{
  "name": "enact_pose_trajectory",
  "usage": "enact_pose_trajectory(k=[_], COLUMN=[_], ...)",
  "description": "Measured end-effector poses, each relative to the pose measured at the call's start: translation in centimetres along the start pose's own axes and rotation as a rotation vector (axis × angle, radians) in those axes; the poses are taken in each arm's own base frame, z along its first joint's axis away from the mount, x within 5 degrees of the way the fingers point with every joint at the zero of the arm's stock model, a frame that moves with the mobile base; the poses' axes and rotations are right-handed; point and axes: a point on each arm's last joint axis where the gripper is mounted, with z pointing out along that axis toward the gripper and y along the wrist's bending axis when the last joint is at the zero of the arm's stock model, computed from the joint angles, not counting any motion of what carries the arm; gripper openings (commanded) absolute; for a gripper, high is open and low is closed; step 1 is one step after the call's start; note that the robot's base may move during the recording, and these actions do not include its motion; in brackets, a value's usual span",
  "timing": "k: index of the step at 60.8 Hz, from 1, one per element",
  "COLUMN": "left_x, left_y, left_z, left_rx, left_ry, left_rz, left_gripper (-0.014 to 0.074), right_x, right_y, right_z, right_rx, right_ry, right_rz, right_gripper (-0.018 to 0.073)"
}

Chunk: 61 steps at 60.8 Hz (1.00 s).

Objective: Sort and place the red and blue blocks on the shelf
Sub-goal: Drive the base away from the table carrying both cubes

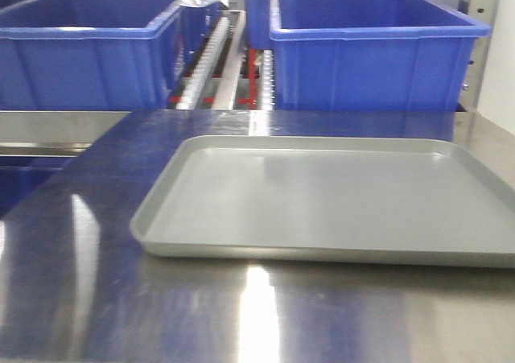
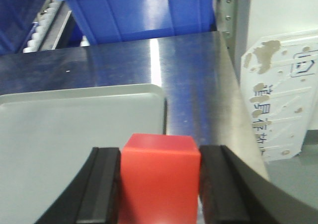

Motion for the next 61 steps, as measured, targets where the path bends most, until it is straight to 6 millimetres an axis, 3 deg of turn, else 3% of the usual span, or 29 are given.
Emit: enact_pose_trajectory(k=[61], left_x=[0.00], left_y=[0.00], left_z=[-0.03], left_rx=[0.000], left_ry=[-0.002], left_rz=[0.000], left_gripper=[0.0122], right_x=[0.00], right_y=[0.00], right_z=[0.00], right_rx=[0.000], right_ry=[0.000], right_rz=[0.000], right_gripper=[0.0067])
